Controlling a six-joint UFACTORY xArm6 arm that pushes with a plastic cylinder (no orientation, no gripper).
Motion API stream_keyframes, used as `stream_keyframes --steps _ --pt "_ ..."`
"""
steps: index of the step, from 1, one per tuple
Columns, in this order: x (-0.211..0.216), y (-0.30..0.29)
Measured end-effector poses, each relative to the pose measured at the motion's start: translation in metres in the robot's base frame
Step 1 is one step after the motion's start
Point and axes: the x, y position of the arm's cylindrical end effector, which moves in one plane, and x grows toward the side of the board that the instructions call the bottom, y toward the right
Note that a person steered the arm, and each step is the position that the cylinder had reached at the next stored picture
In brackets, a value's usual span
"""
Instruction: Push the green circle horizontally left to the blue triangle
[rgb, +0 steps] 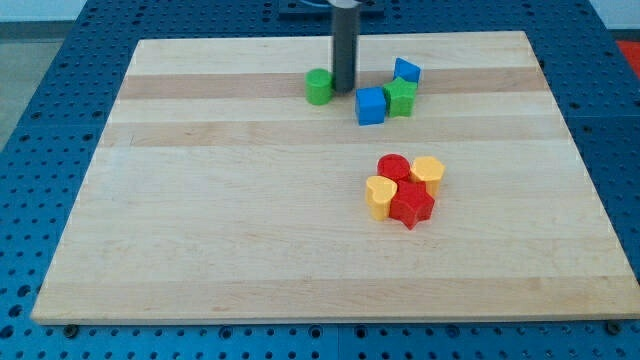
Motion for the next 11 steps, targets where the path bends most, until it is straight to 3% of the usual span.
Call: stream_keyframes --steps 1,4,5,8,10,11 --pt "-0.01 -0.039" --pt "0.01 -0.002" --pt "0.026 -0.022" --pt "-0.017 -0.157" --pt "0.014 -0.177" --pt "-0.021 -0.199"
